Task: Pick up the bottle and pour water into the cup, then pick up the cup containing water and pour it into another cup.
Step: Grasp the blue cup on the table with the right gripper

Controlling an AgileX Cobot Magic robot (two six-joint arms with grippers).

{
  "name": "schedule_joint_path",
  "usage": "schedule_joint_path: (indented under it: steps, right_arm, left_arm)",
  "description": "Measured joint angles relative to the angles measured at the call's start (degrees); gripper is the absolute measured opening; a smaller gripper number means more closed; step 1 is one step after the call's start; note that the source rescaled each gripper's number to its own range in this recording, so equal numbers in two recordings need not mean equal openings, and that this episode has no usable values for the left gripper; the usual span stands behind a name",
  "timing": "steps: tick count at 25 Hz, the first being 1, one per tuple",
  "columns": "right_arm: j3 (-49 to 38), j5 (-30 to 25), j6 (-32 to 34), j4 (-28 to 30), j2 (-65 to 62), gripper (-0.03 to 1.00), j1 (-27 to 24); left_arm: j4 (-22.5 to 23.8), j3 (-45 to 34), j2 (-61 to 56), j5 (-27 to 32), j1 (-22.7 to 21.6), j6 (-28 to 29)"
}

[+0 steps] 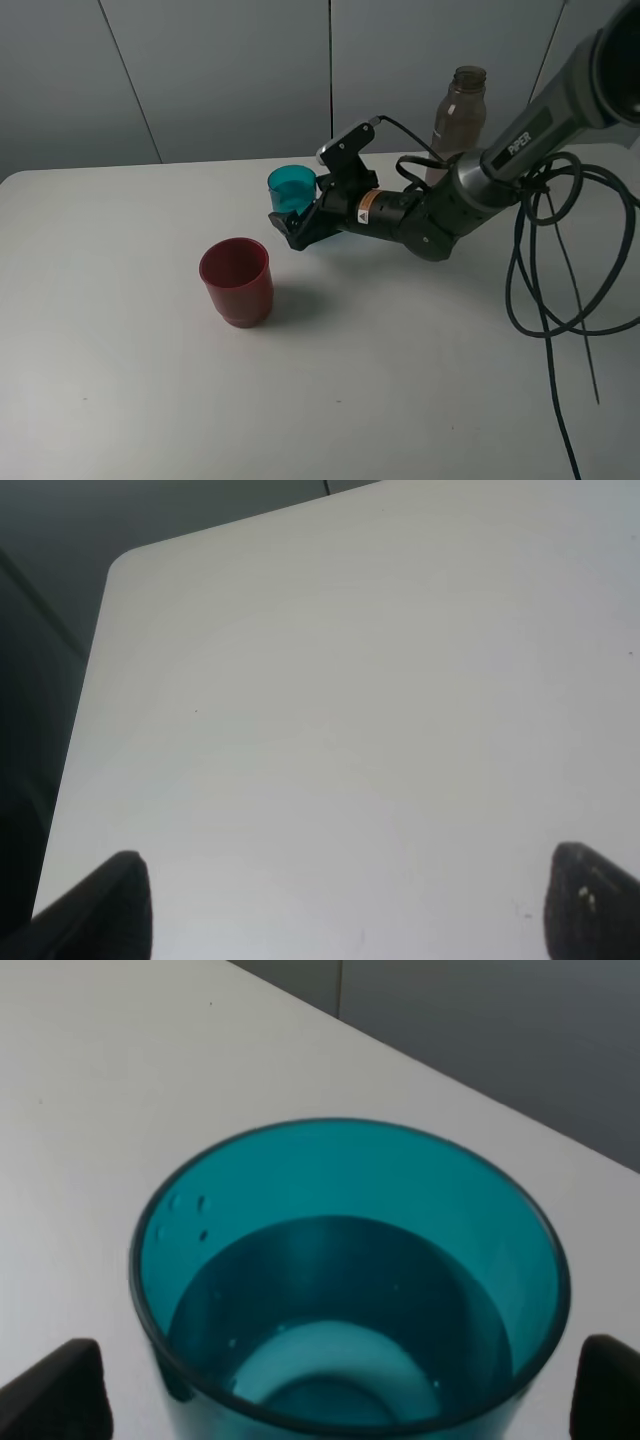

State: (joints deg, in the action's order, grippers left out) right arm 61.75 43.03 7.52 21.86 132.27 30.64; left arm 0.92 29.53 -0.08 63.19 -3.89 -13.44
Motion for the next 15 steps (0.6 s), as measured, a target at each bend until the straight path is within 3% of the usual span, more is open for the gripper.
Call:
schedule_joint_path:
  steps: [15]
  right_arm:
    - [2.11,1.40,0.38,1.04,3.77,1.00,0.00]
  left_arm:
    - [0.00,0.00,0.00,0.00,0.00,0.00]
